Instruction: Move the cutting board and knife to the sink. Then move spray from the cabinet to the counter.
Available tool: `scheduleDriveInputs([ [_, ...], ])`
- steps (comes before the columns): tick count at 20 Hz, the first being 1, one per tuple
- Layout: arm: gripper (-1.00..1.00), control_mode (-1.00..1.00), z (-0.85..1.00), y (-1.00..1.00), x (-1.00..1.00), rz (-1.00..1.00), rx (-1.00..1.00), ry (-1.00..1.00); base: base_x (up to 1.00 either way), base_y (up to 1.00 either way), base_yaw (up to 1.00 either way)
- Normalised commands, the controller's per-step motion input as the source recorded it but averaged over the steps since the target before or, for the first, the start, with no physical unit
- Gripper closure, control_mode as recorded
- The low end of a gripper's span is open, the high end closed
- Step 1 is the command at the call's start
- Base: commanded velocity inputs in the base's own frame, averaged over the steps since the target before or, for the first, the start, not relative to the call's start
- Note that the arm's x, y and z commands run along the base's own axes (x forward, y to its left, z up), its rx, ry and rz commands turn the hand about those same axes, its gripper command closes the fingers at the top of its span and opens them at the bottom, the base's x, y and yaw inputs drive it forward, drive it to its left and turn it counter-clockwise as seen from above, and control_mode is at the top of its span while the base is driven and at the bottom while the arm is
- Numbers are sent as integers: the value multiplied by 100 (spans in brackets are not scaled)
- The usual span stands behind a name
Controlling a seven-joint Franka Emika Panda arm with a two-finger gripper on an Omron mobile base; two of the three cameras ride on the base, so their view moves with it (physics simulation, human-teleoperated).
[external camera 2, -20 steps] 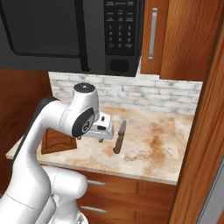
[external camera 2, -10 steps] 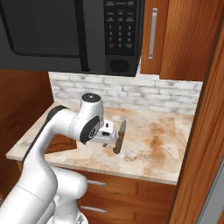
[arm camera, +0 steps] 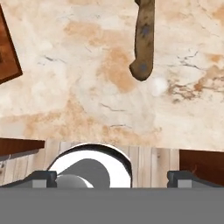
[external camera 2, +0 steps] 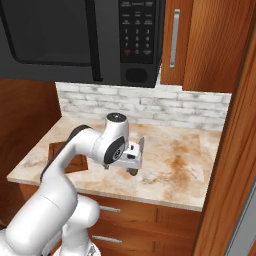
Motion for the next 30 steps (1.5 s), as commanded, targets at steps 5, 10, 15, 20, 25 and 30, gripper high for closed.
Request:
scheduleDriveInputs([
  [5, -100, -100, -29, -6, 47, 0, 0, 2, 0, 0, 0],
  [10, -100, -100, -33, 0, 47, 0, 0, 0, 0, 0, 0],
  [15, -100, -100, -25, 0, 48, 0, 0, 3, 0, 0, 0],
  [20, -100, -100, -23, 0, 41, 0, 0, 3, 0, 0, 0],
  [25, -100, -100, -17, -8, 32, 0, 0, 4, 0, 0, 0],
  [30, -100, -100, -8, -30, 18, 0, 2, 2, 0, 0, 0],
])
